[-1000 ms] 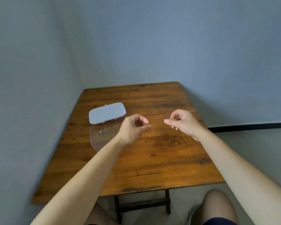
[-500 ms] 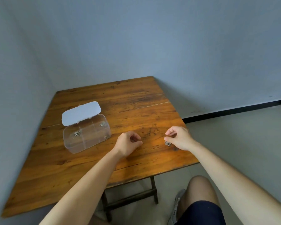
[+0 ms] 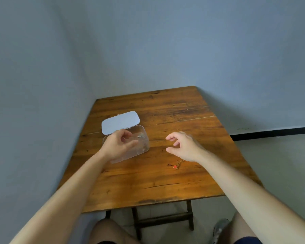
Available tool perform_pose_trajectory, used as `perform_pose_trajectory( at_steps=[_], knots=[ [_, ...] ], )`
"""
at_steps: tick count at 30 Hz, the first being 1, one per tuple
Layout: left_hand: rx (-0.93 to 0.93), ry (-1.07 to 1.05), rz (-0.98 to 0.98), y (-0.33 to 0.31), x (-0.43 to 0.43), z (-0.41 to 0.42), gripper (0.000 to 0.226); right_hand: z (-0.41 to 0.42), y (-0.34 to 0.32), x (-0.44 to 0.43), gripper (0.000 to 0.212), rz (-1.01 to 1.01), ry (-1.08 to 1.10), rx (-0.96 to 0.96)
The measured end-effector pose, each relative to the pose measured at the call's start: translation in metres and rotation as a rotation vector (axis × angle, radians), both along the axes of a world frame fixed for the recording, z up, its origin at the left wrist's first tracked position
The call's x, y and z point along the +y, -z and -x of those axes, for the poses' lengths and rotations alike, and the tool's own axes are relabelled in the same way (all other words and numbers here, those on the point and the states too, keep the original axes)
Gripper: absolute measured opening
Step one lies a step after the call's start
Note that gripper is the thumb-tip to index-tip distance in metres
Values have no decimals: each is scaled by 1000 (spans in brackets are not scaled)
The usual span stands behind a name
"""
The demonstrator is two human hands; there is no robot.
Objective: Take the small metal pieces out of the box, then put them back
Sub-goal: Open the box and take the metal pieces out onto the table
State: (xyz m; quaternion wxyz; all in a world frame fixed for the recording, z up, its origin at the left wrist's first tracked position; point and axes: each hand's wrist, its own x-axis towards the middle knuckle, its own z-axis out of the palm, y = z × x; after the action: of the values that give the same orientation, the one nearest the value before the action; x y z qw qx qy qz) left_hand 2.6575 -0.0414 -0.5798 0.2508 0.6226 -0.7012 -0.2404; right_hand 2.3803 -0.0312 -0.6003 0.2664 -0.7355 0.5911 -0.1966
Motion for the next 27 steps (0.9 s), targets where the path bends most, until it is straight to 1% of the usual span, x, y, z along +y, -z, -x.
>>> perform_pose_trajectory(
  at_steps=[2,4,6,8,11,14,15,16,17,20,23,25,27],
  knots=[
    [-119,-18,-62,-1,-6,-25,61,-25,-3,-4,50,10,-91,40],
    [-177,-19,-131,1,-12,-41,79,-46,-4,-10,59,33,-183,104],
    [-224,-2,-183,6,-17,-50,89,-63,-4,-16,63,62,-260,188],
    [-273,21,-214,13,-23,-55,93,-75,-4,-22,66,99,-307,281],
    [-268,48,-258,19,-32,-55,84,-84,-3,-33,68,187,-361,440],
    [-196,39,-306,22,-42,-54,54,-86,-1,-43,70,238,-408,528],
    [-221,30,-291,24,-45,-55,43,-87,0,-45,69,268,-429,567],
    [-286,32,-264,25,-48,-56,31,-89,2,-47,66,300,-450,601],
    [-338,33,-239,27,-51,-57,25,-90,4,-48,63,329,-468,623],
    [-405,18,-185,32,-56,-59,29,-91,6,-53,57,392,-491,641],
    [-371,-17,-170,36,-59,-60,31,-90,5,-57,54,430,-502,643],
    [-332,-5,-195,37,-60,-61,31,-90,5,-58,51,417,-521,631],
    [-311,39,-232,35,-61,-62,31,-92,4,-58,47,342,-538,589]
  ],
)
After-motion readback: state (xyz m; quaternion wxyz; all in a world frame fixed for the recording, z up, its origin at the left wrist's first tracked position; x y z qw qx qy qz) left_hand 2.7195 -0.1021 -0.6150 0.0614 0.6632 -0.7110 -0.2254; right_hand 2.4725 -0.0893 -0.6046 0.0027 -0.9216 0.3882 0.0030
